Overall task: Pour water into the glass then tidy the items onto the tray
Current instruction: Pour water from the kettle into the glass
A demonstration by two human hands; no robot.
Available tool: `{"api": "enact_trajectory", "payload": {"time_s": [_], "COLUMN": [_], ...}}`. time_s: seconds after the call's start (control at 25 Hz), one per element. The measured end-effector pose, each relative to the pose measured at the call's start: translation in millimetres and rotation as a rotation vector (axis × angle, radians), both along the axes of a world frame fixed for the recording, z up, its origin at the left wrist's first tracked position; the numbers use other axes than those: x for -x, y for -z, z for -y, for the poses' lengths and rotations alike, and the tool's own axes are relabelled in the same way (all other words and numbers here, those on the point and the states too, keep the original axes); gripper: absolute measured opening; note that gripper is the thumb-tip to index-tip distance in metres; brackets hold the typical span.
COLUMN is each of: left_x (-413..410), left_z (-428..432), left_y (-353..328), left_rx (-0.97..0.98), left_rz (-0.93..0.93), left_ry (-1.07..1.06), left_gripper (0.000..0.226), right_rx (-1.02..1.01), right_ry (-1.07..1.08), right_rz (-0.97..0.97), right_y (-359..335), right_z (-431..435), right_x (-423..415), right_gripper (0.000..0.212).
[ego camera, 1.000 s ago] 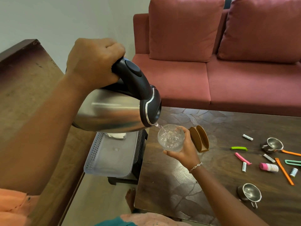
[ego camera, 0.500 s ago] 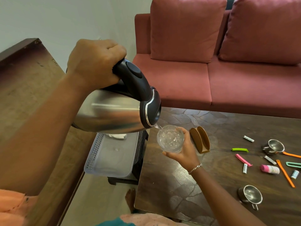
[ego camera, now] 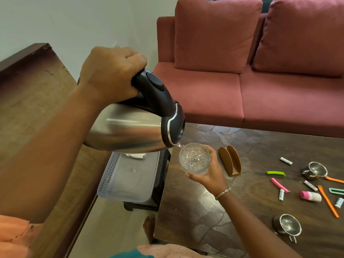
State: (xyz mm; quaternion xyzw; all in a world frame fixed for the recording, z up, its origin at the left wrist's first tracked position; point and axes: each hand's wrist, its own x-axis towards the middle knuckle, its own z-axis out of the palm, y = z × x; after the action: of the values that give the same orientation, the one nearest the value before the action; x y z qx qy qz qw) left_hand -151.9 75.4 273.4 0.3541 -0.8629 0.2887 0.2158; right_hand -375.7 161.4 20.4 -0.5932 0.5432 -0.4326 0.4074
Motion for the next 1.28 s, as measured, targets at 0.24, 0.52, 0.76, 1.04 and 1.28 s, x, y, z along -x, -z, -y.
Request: {"api": "enact_trajectory", "payload": {"time_s": [0.24, 0.52, 0.76, 1.04, 1.28], "left_x": [0, -3, -11, -31, -51], "left_z": [-1, 0, -8, -15, -18], "left_y": [-3, -4, 9, 46, 74], "left_rx": [-0.001, -0.001, 0.012, -0.099, -0.324], "left_rz": [0.029, 0.012, -0.155, -0.529, -0.783], "left_ry": [0.016, 0.006, -0.06, -0.368, -0.669], "left_gripper": [0.017, 0.016, 0.015, 0.016, 0.004], "right_rx": [-0.005, 0.004, 0.029, 0.064, 0.046], "right_ry": [-0.013, -0.022, -0.029, -0.012, -0.004], "right_rz": [0.022, 0.009, 0.046, 0.041, 0.0], "right_y": [-4, -8, -16, -27, -30], "right_z": [2, 4, 10, 18, 21], "right_x": [-2, -5, -4, -1, -2], "right_gripper": [0.088, 0.088, 0.088, 0.088, 0.088]}}
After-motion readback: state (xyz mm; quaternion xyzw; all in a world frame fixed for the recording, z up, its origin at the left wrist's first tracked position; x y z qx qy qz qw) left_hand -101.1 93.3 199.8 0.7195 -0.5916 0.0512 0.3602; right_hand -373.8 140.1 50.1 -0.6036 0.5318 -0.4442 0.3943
